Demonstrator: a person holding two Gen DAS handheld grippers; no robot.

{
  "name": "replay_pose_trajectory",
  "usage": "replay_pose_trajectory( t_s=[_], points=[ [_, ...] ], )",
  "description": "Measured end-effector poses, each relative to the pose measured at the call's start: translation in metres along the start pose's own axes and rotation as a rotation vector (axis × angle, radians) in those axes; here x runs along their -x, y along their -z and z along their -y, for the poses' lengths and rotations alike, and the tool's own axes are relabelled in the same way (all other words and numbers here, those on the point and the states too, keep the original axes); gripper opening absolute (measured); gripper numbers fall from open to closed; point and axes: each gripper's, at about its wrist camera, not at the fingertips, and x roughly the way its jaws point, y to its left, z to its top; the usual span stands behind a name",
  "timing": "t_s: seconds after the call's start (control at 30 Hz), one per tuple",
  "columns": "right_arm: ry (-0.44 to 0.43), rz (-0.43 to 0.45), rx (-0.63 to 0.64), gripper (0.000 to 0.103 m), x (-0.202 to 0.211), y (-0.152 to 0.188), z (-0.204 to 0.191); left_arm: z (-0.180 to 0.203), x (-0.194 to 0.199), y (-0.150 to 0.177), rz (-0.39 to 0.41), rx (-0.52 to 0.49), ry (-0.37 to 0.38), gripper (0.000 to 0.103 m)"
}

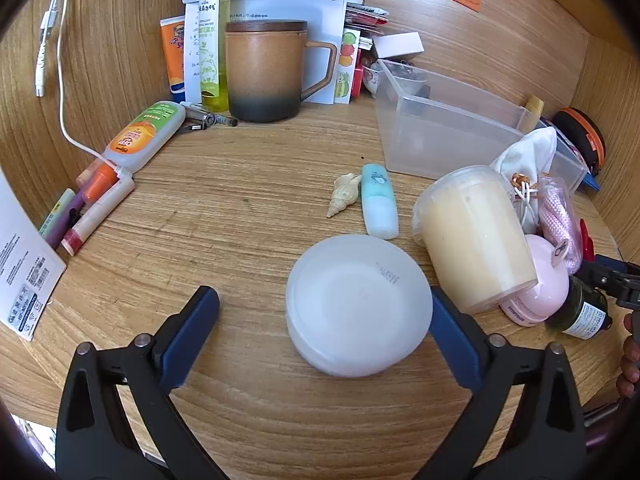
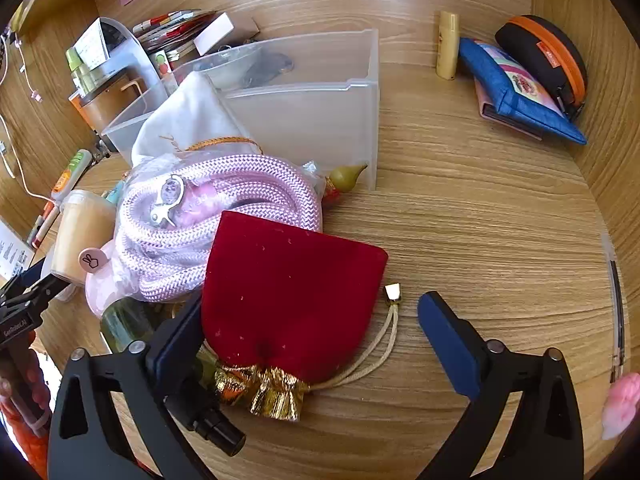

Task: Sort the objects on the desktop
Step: 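Grasp the white round container with the left gripper while the right grasps the red velvet pouch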

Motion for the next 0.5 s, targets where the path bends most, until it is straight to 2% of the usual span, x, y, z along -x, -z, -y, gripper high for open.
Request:
replay_pose_trajectory(
  t_s=[0.1, 0.3, 0.33, 0.4, 0.5],
  points=[
    [0.001, 0.001, 0.016, 0.088, 0.000, -0.002, -0.001, 0.003, -0.002, -0.001, 0.000, -0.022, -0.015, 0.087],
    [0.010, 0.016, 0.033, 0.074, 0.001, -0.001, -0.003, 0.009, -0.005, -0.002, 0.018, -0.046, -0.039, 0.078],
    [0.011, 0.020, 0.034, 0.069, 0.002, -0.001, -0.003, 0.010, -0.005, -0.002, 0.022, -0.046, -0.043, 0.076],
    [0.002, 0.025, 0.028, 0.062, 0.003, -0.002, -0.002, 0.008, -0.005, -0.002, 0.033, -0.034, -0.060, 0.065],
    [-0.014, 0.043, 0.013, 0.053, 0.007, 0.000, 0.001, -0.001, -0.005, -0.003, 0.046, -0.003, -0.069, 0.065]
  ],
)
